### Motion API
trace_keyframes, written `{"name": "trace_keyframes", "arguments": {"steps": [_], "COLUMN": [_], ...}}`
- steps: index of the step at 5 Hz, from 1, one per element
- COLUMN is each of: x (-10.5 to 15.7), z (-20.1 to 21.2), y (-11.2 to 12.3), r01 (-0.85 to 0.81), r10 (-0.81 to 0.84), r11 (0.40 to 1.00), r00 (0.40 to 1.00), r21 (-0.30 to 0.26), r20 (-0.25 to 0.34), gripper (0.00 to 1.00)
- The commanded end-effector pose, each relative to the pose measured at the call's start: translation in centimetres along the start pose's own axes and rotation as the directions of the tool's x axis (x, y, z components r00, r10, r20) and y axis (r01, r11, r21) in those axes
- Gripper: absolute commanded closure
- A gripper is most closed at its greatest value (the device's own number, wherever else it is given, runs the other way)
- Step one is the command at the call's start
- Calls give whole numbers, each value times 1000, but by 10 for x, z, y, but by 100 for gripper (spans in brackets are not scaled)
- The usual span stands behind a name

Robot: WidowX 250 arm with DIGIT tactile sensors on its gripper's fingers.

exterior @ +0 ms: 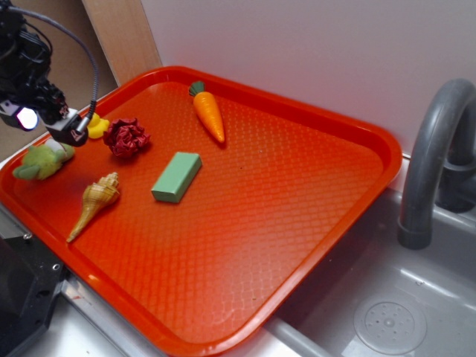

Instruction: Grab the green animal.

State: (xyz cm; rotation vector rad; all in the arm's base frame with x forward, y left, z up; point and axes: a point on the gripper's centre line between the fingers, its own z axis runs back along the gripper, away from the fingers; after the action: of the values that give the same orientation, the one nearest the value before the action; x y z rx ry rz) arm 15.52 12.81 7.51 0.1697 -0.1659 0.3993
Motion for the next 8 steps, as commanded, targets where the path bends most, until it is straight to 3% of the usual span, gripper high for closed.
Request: {"name": "trace_keyframes", "arguments": {"steps": [1,3,4,6,7,8], "x": [-3,-8,-7,-6,-2,2], "z": [-11,-16,-31,-33,-4,51], "y": [30,37,16,4,1,-33], "r01": [2,24,31,61,69,115], "r10": [-3,-14,-29,-63,-68,-113], "r11": [989,988,997,996,997,993], "r00": [1000,998,999,998,997,982], "r21": [149,150,77,63,43,5], "r20": [7,-68,-27,18,-27,-151], "gripper": [0,0,100,100,100,100]}}
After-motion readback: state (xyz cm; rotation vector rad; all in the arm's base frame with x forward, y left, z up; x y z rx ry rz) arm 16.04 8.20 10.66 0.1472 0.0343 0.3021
